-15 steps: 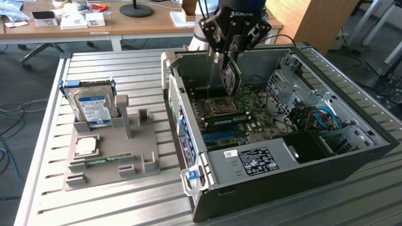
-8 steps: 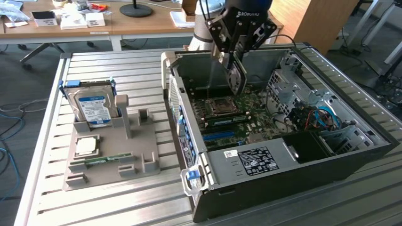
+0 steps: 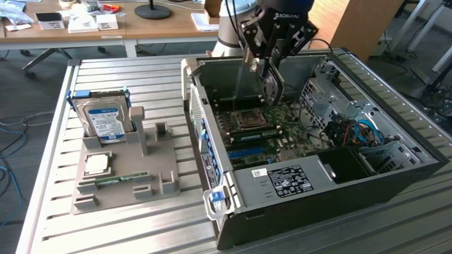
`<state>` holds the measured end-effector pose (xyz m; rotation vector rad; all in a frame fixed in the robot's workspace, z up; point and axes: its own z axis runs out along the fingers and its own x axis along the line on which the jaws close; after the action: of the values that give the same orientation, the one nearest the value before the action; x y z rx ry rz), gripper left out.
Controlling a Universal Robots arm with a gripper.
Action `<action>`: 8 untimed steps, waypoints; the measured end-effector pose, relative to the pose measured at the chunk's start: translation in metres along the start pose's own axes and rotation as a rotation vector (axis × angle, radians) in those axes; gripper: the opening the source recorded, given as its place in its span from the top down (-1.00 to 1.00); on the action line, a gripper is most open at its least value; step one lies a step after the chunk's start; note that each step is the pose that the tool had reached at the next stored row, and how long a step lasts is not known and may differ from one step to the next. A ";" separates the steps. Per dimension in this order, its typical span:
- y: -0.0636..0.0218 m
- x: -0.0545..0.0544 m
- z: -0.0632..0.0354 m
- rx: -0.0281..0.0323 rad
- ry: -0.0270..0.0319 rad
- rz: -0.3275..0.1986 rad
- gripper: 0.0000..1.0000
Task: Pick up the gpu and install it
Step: 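Pick up the gpu and move the gpu toward the slot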
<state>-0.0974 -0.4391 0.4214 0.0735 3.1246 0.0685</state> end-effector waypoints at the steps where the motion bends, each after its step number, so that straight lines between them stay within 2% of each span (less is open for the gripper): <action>1: 0.0001 -0.002 0.0001 0.0000 0.0000 0.000 0.47; 8: 0.0007 -0.014 0.0002 0.0000 0.0000 0.000 0.47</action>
<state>-0.0833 -0.4391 0.4214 0.0735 3.1246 0.0686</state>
